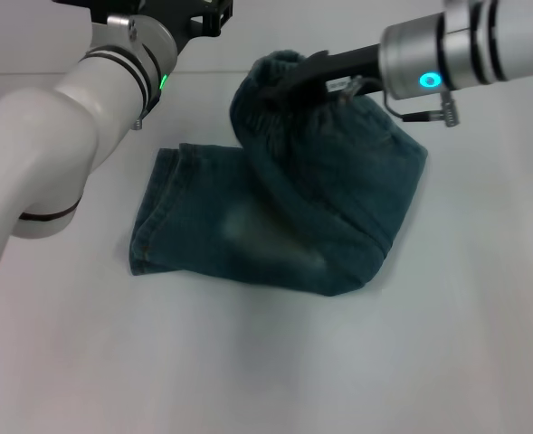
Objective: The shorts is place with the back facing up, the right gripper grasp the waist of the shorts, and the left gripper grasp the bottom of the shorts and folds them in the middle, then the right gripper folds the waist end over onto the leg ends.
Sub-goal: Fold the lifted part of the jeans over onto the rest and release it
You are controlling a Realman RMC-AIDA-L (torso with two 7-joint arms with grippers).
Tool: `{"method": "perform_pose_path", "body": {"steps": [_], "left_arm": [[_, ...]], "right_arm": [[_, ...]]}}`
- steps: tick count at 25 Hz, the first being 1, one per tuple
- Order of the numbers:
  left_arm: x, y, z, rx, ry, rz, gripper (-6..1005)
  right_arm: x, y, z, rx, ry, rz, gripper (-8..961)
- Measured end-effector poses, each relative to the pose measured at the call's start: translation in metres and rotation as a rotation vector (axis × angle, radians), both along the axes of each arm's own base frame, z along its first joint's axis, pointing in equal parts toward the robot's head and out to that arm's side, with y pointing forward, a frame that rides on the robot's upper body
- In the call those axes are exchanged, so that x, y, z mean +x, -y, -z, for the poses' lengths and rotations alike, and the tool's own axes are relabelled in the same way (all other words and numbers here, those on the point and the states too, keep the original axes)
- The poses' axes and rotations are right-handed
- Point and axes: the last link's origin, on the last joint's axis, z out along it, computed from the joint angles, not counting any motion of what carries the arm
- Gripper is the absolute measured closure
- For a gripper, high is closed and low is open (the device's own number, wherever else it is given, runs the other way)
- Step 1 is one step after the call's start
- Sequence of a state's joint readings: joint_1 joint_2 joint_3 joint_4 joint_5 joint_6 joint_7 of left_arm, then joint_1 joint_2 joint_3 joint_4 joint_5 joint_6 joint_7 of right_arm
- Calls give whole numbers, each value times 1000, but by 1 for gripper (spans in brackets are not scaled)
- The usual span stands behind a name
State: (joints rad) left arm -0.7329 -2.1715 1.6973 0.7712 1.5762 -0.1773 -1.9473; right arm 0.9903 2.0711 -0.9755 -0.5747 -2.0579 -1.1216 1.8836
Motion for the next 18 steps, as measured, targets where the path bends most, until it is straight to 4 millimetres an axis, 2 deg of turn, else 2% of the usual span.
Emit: {"method": "perform_pose_path", "body": {"steps": [7, 18], "left_arm": [[5, 1, 2, -8, 0, 15, 286], [11, 3, 7, -30, -5, 35, 287]], "right_arm": [[-19, 2, 28, -40, 91, -58, 910], [-34, 8, 47, -78, 172, -136, 910]]}}
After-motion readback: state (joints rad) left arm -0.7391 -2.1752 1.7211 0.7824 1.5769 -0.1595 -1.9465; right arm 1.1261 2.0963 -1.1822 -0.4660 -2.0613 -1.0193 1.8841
